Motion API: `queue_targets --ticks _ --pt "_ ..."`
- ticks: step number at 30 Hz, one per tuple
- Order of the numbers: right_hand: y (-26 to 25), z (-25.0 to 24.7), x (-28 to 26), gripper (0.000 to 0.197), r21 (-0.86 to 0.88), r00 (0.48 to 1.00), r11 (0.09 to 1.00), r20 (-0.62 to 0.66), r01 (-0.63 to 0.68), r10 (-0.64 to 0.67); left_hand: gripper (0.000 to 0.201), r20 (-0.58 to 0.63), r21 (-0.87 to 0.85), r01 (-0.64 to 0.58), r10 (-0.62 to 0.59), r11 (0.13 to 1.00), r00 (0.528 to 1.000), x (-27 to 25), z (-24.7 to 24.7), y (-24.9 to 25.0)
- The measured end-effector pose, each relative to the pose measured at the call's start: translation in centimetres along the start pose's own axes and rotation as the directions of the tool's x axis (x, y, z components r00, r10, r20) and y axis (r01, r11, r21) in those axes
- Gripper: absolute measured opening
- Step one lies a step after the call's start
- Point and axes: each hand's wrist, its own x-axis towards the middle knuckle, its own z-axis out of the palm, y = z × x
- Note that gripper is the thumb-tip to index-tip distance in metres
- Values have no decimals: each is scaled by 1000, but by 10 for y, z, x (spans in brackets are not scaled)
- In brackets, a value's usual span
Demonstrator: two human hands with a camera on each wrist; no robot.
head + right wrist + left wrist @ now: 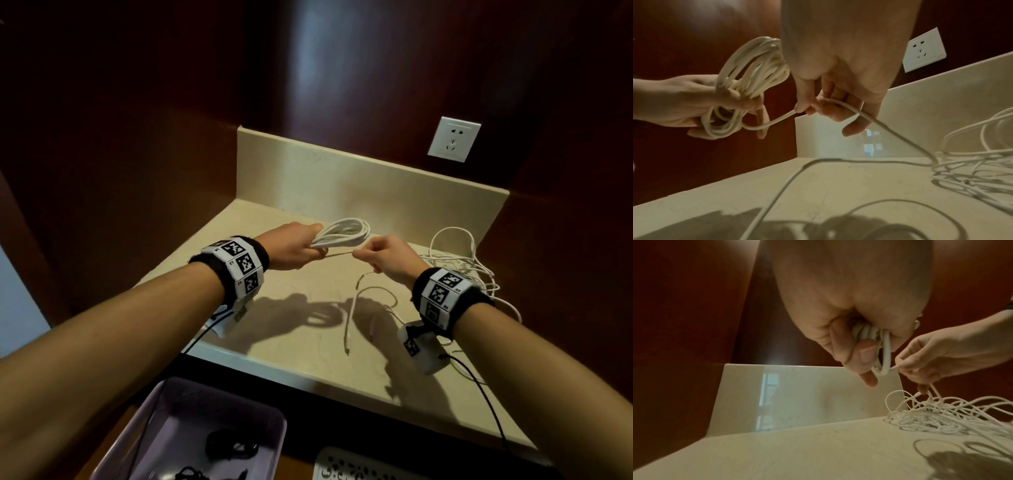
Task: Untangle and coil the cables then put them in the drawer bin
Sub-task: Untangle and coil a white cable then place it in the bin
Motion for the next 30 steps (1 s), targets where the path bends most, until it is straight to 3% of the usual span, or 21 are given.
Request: queue_targets --ticks 6,10,16,22,27,30 --pt "-12 -18 -2 21 -34 1000 999 -15 3 -3 24 176 349 -77 15 934 984 -1 9 3" --pt "-28 -13 -8 16 -2 998 999 -36 44 -44 30 192 440 -54 -36 896 981 3 17 8" --pt "-40 9 -27 15 -31 982 984 -65 173 -175 30 89 327 98 -134 940 987 6 18 11" --pt "-35 12 -33 21 59 961 968 -147 246 -235 26 -20 127 195 -194 972 981 6 20 13" --pt "-31 15 -39 17 7 951 967 -179 256 -251 44 -47 -11 206 -207 978 977 8 19 16" --pt "-31 18 -42 22 16 952 965 -167 262 -256 25 -29 52 204 -203 978 979 10 20 16"
